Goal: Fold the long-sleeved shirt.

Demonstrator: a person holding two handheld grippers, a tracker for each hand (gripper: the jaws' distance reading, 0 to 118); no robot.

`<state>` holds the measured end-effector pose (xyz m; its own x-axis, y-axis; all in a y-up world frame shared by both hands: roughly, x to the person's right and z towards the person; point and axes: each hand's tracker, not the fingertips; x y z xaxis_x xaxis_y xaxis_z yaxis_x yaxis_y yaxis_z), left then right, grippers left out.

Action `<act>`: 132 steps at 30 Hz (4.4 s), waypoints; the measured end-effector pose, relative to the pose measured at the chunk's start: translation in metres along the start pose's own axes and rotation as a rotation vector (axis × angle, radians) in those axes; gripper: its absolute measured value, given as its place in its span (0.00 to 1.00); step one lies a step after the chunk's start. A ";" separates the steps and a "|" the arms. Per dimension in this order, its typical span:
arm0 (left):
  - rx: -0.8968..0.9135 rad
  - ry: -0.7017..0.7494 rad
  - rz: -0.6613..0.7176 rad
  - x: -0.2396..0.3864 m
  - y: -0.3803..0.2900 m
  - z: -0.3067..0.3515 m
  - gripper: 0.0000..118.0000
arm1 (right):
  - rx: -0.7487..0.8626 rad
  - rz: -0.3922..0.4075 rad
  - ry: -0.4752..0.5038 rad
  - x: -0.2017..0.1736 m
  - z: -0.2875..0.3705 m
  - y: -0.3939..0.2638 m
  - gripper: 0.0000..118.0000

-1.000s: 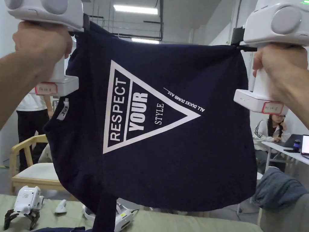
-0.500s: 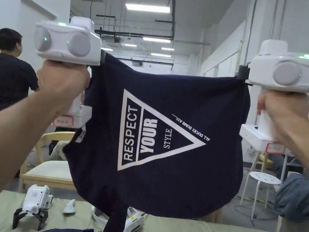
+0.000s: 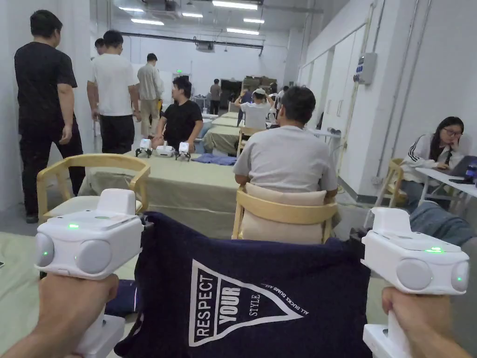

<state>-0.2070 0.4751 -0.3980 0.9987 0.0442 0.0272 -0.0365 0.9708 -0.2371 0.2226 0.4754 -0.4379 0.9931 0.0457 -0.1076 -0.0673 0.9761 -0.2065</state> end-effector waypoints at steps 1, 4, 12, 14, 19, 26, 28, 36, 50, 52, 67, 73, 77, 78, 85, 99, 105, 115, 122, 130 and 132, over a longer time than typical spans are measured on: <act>-0.056 -0.037 -0.016 0.002 -0.019 0.012 0.06 | -0.002 -0.009 0.000 0.002 0.014 -0.021 0.04; -0.104 -0.079 -0.007 0.009 -0.081 0.057 0.06 | -0.101 -0.048 0.025 0.009 0.051 -0.098 0.04; -0.355 -0.169 -0.010 0.019 -0.240 0.162 0.06 | -0.276 0.036 -0.021 -0.009 0.190 -0.268 0.04; -0.464 -0.186 0.012 0.015 -0.273 0.180 0.06 | -0.370 0.013 -0.025 -0.016 0.218 -0.304 0.04; -0.639 -0.180 0.015 0.012 -0.323 0.206 0.06 | -0.543 -0.027 -0.009 -0.016 0.235 -0.359 0.04; -0.677 -0.169 0.035 0.017 -0.337 0.199 0.06 | -0.648 -0.088 0.006 -0.019 0.226 -0.381 0.04; -0.680 -0.181 0.066 0.015 -0.332 0.197 0.12 | -0.653 -0.087 0.001 -0.016 0.226 -0.383 0.18; -0.453 -0.115 0.079 0.017 -0.268 0.188 0.94 | -0.417 -0.067 -0.061 -0.006 0.228 -0.315 0.99; -0.355 -0.015 0.157 0.019 -0.242 0.103 0.04 | -0.246 0.004 -0.120 -0.004 0.160 -0.299 0.00; -0.375 -0.023 0.161 0.020 -0.245 0.083 0.04 | -0.260 -0.013 -0.120 0.000 0.149 -0.292 0.00; -0.632 0.089 0.039 -0.029 -0.207 -0.285 0.92 | -0.318 -0.033 -0.078 0.001 0.027 -0.304 0.00; -0.742 0.134 -0.006 -0.041 -0.230 -0.382 0.86 | -0.340 -0.038 -0.057 -0.001 0.003 -0.311 0.00; -0.854 0.045 -0.008 -0.048 -0.251 -0.403 0.60 | -0.357 -0.067 -0.063 0.010 -0.005 -0.321 0.00; -0.868 0.043 0.015 -0.049 -0.256 -0.403 0.31 | -0.359 -0.071 -0.064 0.010 -0.005 -0.322 0.00; -0.624 0.017 0.014 -0.042 -0.217 -0.353 0.13 | -0.343 -0.067 -0.071 0.006 0.013 -0.316 0.00; -0.281 -0.071 -0.246 0.049 -0.151 -0.123 0.12 | -0.241 -0.122 -0.089 0.004 0.108 -0.284 0.00; -0.188 0.043 -0.375 0.076 -0.203 -0.032 0.12 | -0.227 -0.134 -0.079 0.000 0.150 -0.290 0.00; -0.409 -0.161 -0.449 0.133 -0.341 0.051 0.33 | -0.257 -0.143 -0.058 -0.007 0.189 -0.303 0.00; -0.385 -0.146 -0.156 0.118 -0.293 0.070 0.91 | -0.279 -0.129 -0.035 -0.003 0.189 -0.307 0.00; -0.271 -0.083 0.052 0.070 -0.234 0.056 0.07 | -0.245 -0.127 -0.043 0.003 0.171 -0.292 0.00; -0.284 0.006 0.006 0.067 -0.237 0.044 0.04 | -0.240 -0.119 -0.047 0.001 0.167 -0.281 0.00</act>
<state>-0.1327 0.2587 -0.2969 0.9987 0.0478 0.0190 -0.0319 0.8655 -0.4999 0.2584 0.2362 -0.2178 0.9984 -0.0516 -0.0245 0.0355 0.8972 -0.4402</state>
